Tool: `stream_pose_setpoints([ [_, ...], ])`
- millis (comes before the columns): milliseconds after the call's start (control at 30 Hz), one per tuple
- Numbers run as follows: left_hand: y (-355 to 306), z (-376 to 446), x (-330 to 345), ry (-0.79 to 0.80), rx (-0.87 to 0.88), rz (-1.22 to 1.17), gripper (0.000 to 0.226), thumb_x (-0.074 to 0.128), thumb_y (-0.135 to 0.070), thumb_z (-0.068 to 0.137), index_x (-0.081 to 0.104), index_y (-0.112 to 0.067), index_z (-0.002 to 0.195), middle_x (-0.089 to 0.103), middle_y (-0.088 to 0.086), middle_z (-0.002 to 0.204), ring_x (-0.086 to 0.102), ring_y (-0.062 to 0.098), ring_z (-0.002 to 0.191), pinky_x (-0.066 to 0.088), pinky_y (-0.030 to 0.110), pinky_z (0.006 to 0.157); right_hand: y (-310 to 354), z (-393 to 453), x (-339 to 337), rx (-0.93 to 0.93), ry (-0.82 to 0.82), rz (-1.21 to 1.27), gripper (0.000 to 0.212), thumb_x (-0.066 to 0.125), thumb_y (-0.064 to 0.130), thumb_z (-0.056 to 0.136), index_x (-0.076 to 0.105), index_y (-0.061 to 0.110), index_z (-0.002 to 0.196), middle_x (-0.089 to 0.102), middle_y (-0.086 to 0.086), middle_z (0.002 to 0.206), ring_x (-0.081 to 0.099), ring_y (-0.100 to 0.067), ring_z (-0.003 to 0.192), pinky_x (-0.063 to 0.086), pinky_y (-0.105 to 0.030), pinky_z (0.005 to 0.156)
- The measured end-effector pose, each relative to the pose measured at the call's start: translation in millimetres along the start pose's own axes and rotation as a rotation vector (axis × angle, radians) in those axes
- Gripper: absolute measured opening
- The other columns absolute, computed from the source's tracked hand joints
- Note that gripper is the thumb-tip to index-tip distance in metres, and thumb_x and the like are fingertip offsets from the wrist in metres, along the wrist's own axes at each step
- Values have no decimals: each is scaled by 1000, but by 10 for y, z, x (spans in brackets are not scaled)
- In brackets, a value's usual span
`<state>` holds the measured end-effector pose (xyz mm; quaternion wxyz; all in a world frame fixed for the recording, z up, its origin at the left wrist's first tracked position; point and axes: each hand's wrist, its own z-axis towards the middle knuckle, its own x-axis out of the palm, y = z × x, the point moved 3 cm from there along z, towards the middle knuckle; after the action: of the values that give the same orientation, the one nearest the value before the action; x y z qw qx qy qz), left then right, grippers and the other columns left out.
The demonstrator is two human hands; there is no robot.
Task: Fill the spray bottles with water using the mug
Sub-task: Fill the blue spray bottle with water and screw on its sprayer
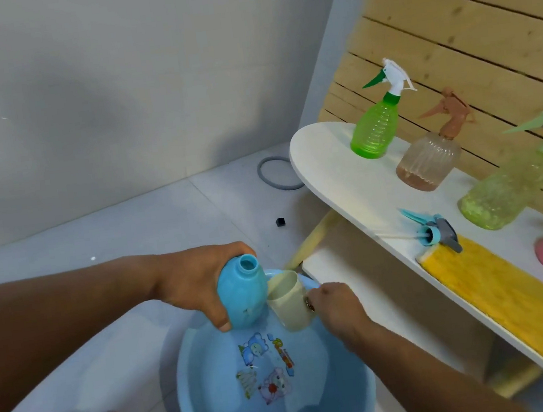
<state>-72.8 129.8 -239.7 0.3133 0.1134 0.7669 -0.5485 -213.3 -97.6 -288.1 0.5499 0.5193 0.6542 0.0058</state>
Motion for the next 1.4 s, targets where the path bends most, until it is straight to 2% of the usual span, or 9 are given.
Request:
stream_pose_setpoints([
  [200,48,-18,-64,-67,-13,-20,83,100,-22,59,50,-43,123,63,-18,116,63,4,106,58,27,87,-566,337,546,-59,21,-292,30,48,19,94,50,23,64,55,5,67,60,-23,73,51,-37,67],
  [267,101,-24,-59,-70,-24,-16,83,99,-24,60,49,-43,124,62,-17,116,63,5,107,58,29,88,-639,377,694,-122,45,-448,24,46,23,99,69,26,95,69,3,93,67,-22,95,48,-34,78],
  [333,158,-34,-37,-70,-23,-17,83,99,-24,61,49,-44,124,61,-18,116,63,6,107,58,28,87,-645,440,808,-201,86,-597,31,44,23,104,62,29,128,69,-1,119,65,-23,113,49,-35,91],
  [567,253,6,30,-41,-32,-52,82,99,-21,64,49,-40,126,62,-17,117,63,7,109,57,29,90,-686,524,1279,-271,184,-811,31,38,12,105,57,13,131,60,-6,132,60,-24,124,46,-35,101],
  [800,208,92,10,-63,8,-56,81,99,-20,65,49,-38,126,61,-15,117,64,9,108,59,32,89,-439,464,1682,-241,340,-656,25,51,9,99,64,6,121,69,-13,122,67,-30,114,54,-36,94],
  [933,199,74,-23,-80,18,-44,82,99,-20,65,49,-37,127,60,-17,118,63,7,110,57,24,87,-405,295,1756,-216,381,-451,23,52,19,101,70,9,112,70,-6,93,68,-16,87,45,-18,67],
  [1033,184,31,-47,-87,19,-26,81,99,-22,65,49,-39,127,59,-18,119,62,8,111,58,26,88,-450,207,1727,-201,334,-223,20,55,23,97,71,13,90,66,1,78,66,-16,75,52,-30,68],
  [1200,139,-29,-93,-94,17,-17,82,99,-26,64,48,-42,126,60,-18,120,62,8,113,59,31,90,-453,76,1461,42,355,267,26,60,25,95,70,9,78,62,-5,71,60,-21,47,51,-37,44],
  [1400,86,-73,-124,-85,7,24,82,100,-28,61,49,-45,122,62,-20,117,62,3,108,55,23,85,-273,-114,769,119,289,467,21,75,22,89,71,10,72,58,-3,67,52,-10,50,58,-33,61],
])
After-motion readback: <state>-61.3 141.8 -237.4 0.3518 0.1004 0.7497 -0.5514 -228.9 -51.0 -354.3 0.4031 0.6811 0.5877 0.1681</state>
